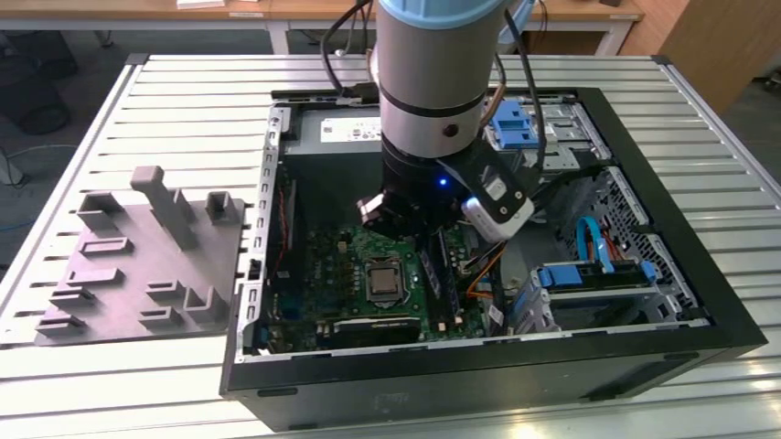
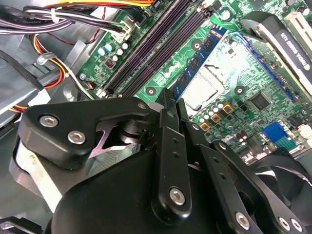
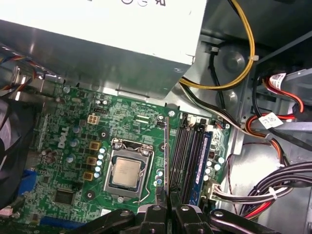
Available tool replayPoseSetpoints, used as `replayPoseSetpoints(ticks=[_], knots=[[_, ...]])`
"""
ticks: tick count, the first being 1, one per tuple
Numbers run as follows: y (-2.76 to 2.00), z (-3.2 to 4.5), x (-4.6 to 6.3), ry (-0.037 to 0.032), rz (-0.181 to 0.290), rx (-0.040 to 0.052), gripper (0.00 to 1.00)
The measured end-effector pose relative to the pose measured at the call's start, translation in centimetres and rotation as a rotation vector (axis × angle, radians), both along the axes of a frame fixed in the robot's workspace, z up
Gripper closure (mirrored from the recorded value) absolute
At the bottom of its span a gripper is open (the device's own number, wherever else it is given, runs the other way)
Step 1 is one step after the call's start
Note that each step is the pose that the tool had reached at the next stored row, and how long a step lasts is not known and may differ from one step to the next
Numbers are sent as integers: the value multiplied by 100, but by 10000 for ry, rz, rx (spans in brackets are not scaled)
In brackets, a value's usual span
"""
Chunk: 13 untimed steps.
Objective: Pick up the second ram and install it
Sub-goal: 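Insert the second ram into the second slot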
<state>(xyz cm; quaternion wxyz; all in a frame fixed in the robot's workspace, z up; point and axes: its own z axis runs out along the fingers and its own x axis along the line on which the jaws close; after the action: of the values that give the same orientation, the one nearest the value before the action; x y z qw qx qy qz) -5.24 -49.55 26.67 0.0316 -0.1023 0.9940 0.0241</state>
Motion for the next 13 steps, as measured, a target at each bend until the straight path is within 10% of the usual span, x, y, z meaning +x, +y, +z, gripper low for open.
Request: replayPoseSetpoints(ticks=[13], knots=[[0,-1,0,0,-681,0,86]])
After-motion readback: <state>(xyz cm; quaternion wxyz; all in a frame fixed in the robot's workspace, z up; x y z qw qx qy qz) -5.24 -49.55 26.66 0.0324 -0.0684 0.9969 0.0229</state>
